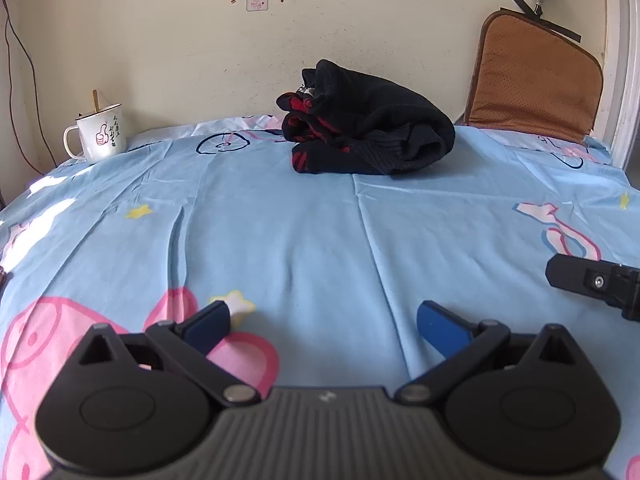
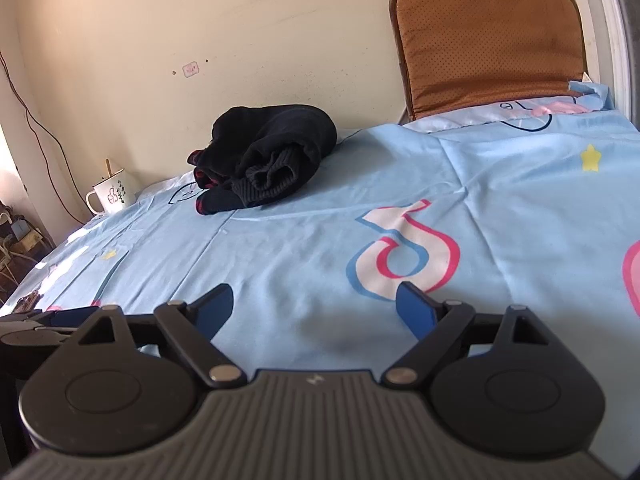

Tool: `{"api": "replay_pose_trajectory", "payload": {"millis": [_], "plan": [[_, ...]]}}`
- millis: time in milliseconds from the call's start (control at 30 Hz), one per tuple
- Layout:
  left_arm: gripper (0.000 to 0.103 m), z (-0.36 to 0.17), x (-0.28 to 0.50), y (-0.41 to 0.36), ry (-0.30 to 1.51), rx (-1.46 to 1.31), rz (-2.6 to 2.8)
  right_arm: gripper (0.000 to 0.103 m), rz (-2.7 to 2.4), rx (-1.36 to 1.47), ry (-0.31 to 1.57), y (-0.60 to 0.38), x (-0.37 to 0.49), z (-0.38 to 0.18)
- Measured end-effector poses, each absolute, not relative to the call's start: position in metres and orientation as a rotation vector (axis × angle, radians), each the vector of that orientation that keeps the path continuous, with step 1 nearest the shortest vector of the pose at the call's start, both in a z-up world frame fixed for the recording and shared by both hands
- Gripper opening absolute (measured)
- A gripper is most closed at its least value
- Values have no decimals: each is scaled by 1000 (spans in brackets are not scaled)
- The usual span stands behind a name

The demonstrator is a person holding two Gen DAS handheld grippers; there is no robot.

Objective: Fold small clothes

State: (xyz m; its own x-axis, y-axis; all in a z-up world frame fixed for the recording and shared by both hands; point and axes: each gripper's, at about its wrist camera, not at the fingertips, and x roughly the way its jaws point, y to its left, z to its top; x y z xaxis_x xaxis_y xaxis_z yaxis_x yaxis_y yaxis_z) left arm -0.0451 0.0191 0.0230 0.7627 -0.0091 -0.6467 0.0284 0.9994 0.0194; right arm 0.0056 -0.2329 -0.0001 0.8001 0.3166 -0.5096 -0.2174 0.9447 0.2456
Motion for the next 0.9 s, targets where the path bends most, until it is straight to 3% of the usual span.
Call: {"api": "replay_pose_trajectory", "payload": {"millis": [900], "plan": [[103,23,-45,18,704,37,-18,91,268,186,563,-234,4,0]]}}
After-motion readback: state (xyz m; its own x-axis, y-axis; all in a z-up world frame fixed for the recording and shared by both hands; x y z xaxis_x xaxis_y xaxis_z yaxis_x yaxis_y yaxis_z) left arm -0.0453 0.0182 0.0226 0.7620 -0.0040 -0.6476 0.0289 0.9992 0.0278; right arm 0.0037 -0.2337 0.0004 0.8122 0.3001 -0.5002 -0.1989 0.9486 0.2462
